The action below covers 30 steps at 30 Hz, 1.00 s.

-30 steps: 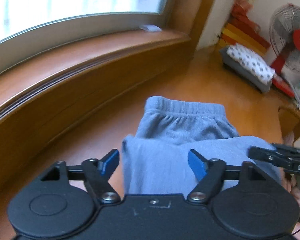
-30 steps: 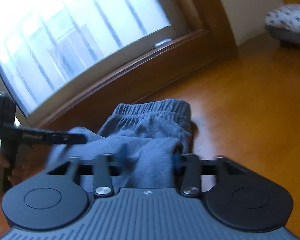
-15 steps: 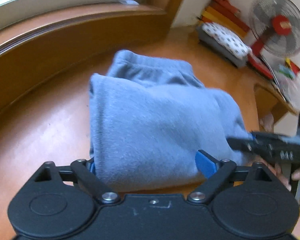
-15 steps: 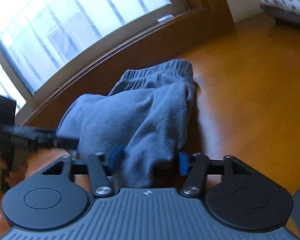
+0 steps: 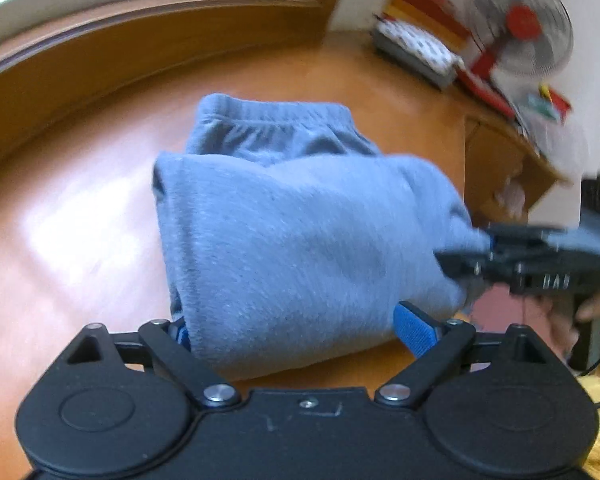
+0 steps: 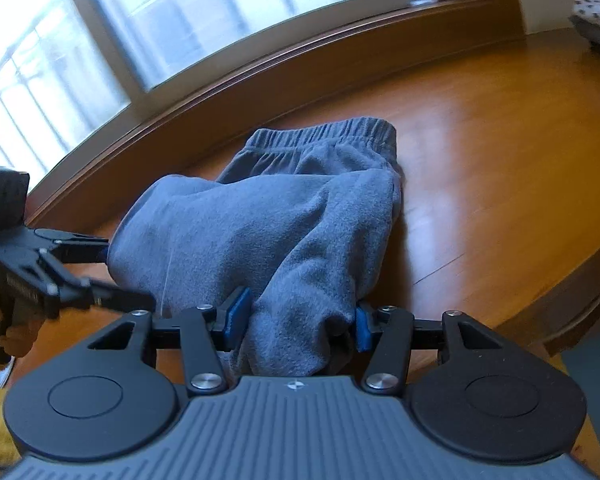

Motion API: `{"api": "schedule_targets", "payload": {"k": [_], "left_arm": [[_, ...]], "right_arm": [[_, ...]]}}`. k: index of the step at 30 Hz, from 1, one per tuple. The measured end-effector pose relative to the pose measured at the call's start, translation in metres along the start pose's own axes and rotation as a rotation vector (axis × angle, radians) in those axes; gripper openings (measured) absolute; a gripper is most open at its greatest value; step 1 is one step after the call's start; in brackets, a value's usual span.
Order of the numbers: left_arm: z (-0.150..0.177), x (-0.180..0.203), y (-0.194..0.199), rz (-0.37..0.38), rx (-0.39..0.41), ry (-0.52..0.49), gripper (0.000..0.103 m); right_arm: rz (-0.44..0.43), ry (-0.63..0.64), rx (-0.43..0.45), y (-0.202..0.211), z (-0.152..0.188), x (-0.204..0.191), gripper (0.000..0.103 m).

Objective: Fold clothes
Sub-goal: 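Fold the bundle over onto the waistband with both grippers and release, then grasp the folded bundle with the left gripper while the right gripper pinches it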

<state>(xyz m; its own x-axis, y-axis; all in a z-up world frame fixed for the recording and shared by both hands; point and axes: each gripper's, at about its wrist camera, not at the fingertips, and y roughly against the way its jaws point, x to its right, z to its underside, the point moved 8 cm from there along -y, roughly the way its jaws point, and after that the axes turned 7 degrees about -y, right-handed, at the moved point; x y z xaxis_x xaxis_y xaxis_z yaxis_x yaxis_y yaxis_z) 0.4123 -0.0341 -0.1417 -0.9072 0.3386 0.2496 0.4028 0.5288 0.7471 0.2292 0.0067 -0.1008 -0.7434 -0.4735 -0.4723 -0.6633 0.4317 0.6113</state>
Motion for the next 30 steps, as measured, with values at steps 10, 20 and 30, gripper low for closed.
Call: {"api": "schedule_targets", "payload": {"k": [10,20,30], "left_arm": [[0.034,-0.001,0.056,-0.041,0.047,0.06,0.093],[0.021,-0.03,0.078,-0.201,0.099,0.087,0.093],[0.007,-0.048,0.067,-0.228,0.077,0.106,0.093]], "right_arm": [[0.004,0.126,-0.041,-0.007,0.002,-0.034,0.058],[0.086,0.241,-0.029,0.02,-0.007,-0.018,0.064],[0.078,0.169,0.069,0.025,-0.041,-0.008,0.073]]}}
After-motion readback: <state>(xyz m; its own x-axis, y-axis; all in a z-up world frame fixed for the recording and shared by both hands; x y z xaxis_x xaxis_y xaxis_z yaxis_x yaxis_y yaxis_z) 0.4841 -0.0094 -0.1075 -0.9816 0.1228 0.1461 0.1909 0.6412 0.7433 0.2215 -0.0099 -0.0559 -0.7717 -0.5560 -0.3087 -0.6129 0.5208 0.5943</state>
